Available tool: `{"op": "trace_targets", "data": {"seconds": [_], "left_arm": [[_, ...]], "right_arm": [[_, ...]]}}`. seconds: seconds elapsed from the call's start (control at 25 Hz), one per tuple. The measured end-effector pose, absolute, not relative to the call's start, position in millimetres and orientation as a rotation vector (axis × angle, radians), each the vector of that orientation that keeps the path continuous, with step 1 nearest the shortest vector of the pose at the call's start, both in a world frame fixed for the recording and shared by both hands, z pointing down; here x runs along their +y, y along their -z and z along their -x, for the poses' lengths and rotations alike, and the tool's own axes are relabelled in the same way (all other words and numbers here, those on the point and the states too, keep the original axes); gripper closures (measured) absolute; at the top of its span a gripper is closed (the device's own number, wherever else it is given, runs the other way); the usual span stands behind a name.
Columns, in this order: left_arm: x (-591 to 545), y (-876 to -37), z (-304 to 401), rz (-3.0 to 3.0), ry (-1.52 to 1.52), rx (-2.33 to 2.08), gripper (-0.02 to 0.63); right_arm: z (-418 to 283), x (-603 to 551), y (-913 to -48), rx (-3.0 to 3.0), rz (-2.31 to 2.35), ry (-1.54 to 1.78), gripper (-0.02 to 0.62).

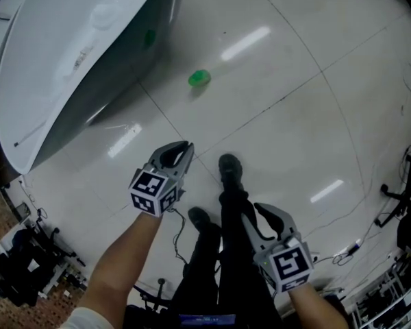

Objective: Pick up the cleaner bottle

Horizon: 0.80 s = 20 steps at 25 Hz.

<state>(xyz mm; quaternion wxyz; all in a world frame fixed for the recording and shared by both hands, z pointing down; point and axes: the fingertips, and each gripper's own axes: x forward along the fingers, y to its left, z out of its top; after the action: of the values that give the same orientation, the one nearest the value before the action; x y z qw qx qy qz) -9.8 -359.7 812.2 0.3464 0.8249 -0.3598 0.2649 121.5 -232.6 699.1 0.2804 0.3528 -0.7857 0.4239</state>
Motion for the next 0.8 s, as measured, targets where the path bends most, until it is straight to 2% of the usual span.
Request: {"op": "trace_targets", "data": {"seconds": [0.24,0.36,0.52,0.8], "left_arm": [[-389.9,-867.0,18.4,-2.113,-0.736,-0.961,0.552],[-406.5,-892.8,22.7,-2.091,-0.756,-0.979,0.52],[-427.1,-926.9,29.9,-2.003,-0.706,-1.008,0.436],[-467.9,-979.5,40.1,-2.013,-0.819,-1.064,0.4]], "right_arm": [[-113.2,-229.0,-732.0,-2.071,-0.888,-1.202,0.48],[-113.3,-232.6,-745.5,-2.063,-0.873,-1.206,0.48],[-117.9,-242.6,-756.7,-2.052,-0.907,-1.241,0.48],[-124.2,-243.2,-781.4,-2.016,-0.909,-1.28,0.48]]}}
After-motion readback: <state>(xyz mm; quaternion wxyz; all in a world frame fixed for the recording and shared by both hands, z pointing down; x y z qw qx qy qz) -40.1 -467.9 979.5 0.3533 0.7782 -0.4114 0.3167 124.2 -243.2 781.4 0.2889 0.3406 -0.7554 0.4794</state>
